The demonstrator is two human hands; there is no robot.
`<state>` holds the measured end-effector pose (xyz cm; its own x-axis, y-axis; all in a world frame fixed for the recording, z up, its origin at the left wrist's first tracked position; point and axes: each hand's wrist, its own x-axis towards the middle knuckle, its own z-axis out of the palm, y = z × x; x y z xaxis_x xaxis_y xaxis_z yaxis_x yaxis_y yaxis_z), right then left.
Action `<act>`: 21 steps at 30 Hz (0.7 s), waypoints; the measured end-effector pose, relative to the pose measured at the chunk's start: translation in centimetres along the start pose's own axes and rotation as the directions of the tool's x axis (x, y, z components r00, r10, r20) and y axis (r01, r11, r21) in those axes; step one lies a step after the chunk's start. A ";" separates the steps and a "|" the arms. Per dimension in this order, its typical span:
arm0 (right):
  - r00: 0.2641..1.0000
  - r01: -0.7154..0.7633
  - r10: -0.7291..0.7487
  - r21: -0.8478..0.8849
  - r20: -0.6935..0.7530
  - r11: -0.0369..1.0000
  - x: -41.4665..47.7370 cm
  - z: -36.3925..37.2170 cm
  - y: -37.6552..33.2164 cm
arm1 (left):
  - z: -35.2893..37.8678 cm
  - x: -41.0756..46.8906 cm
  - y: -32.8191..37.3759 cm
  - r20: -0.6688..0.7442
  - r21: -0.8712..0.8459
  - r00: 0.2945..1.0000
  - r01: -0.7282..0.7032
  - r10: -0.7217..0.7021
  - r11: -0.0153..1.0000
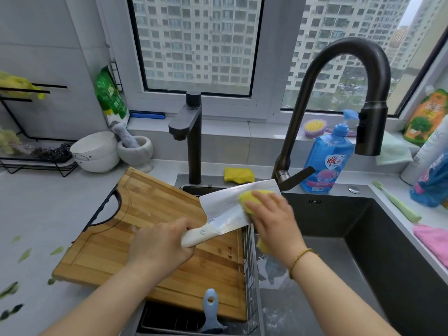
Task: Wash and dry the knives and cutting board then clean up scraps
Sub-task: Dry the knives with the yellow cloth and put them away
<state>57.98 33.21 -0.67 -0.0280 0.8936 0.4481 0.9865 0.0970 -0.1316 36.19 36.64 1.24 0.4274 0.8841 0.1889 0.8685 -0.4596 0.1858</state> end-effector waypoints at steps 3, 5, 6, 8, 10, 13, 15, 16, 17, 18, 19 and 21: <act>0.976 -0.216 0.216 0.032 -0.021 0.976 0.3 -0.5 0.9 | -0.1 0.0 0.3 0.013 0.010 1.000 -0.011 0.010 1.000; 0.969 -0.219 0.226 0.074 -0.103 0.973 0.4 -0.3 -0.3 | 0.0 0.2 0.6 0.031 -0.004 0.999 -0.010 0.010 1.000; 0.974 -0.153 0.166 0.095 -0.155 0.984 0.5 -0.1 -1.4 | 0.1 0.3 0.8 0.035 -0.014 0.999 -0.010 0.011 1.000; 0.971 0.040 -0.022 0.073 -0.237 0.997 0.3 0.8 -3.3 | 0.2 0.7 0.9 0.052 -0.043 0.999 -0.011 0.013 0.999; 0.955 0.175 -0.156 0.054 -0.253 0.983 -0.1 1.1 -4.5 | 0.0 0.7 1.0 0.054 -0.079 0.998 -0.008 0.012 0.997; 0.952 0.229 -0.230 -0.029 -0.200 0.973 -0.1 0.8 -3.0 | 0.0 0.5 0.7 0.022 -0.098 0.999 -0.030 0.032 0.995; 0.973 0.123 -0.134 -0.068 -0.187 0.990 -0.1 0.4 -0.9 | -0.1 0.3 0.3 0.024 -0.066 0.999 -0.039 0.040 0.997; 0.976 0.033 -0.044 -0.057 -0.212 0.998 -0.1 0.1 0.3 | 0.0 0.2 0.0 0.035 -0.050 0.998 -0.042 0.043 0.998; 0.966 -0.066 0.061 -0.009 -0.252 0.998 -0.2 -0.2 1.3 | 0.0 0.0 -0.2 0.057 -0.043 0.997 -0.043 0.045 0.998; 0.937 -0.162 0.178 0.078 -0.301 0.984 -0.4 -0.4 1.9 | -0.1 -0.1 -0.4 0.082 -0.058 0.995 -0.048 0.053 0.997; 0.898 -0.238 0.287 0.181 -0.334 0.954 -0.5 -0.7 2.2 | -0.1 -0.2 -0.5 0.118 -0.121 0.992 -0.036 0.050 0.992; 0.837 -0.326 0.436 0.339 -0.331 0.883 -0.5 -1.3 2.0 | -0.1 0.0 -0.6 0.219 -0.389 0.976 0.079 0.008 0.918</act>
<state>60.13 32.40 -0.03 0.4603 0.6447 0.6104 0.8252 -0.0571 -0.5619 35.64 36.90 1.23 0.4794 0.8772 -0.0254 0.7334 -0.3846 0.5606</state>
